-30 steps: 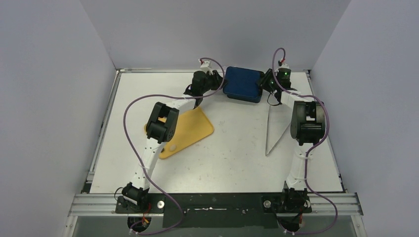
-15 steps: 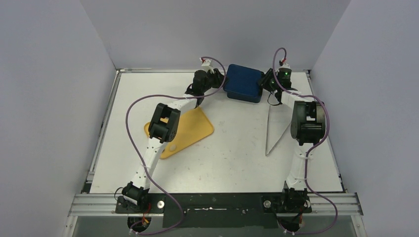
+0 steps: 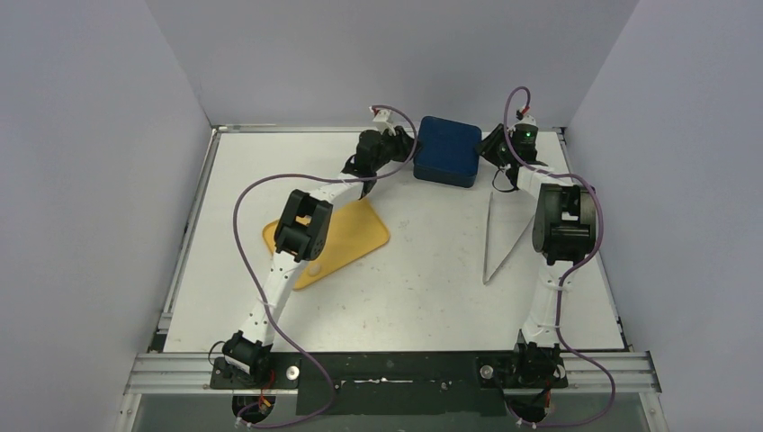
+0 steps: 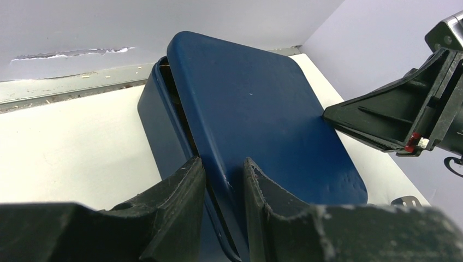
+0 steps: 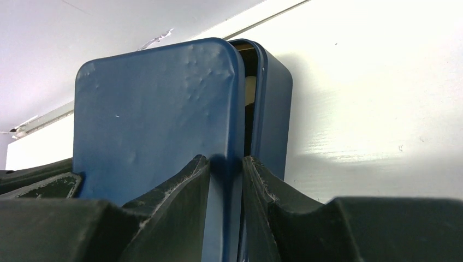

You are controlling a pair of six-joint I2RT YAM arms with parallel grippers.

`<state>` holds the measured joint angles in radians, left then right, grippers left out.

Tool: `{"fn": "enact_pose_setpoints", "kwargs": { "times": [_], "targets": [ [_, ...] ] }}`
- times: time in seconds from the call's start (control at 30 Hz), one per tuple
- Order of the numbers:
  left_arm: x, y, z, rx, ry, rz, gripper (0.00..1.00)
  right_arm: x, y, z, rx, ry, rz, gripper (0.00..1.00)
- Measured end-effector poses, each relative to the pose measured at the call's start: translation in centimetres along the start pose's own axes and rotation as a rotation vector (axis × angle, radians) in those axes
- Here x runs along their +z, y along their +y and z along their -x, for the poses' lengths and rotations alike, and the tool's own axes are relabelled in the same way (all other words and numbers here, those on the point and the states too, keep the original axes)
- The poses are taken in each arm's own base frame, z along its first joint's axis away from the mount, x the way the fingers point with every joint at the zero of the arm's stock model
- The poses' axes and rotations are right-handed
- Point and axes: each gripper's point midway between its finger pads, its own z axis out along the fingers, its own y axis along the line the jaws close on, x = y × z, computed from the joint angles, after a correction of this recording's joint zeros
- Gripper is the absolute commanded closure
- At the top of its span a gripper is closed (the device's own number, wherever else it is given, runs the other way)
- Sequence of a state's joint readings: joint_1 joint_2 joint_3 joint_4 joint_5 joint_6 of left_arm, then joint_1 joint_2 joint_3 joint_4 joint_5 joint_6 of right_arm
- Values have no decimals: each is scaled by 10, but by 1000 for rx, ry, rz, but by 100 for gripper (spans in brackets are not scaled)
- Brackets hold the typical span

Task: Pack the chocolate
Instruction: Close the box lid on the packing box.

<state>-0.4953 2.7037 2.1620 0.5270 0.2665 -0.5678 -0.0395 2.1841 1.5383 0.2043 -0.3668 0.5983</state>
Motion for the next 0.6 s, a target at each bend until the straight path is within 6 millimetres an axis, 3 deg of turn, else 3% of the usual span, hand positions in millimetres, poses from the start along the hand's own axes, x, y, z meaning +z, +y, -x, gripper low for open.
{"fn": "enact_pose_setpoints", "kwargs": {
  "times": [0.4, 0.6],
  "targets": [
    [2, 14, -21, -4, 18, 18, 71, 0, -3, 1, 3, -4, -6, 71],
    [8, 10, -19, 8, -6, 12, 71, 0, -3, 4, 4, -16, -2, 71]
  ]
}}
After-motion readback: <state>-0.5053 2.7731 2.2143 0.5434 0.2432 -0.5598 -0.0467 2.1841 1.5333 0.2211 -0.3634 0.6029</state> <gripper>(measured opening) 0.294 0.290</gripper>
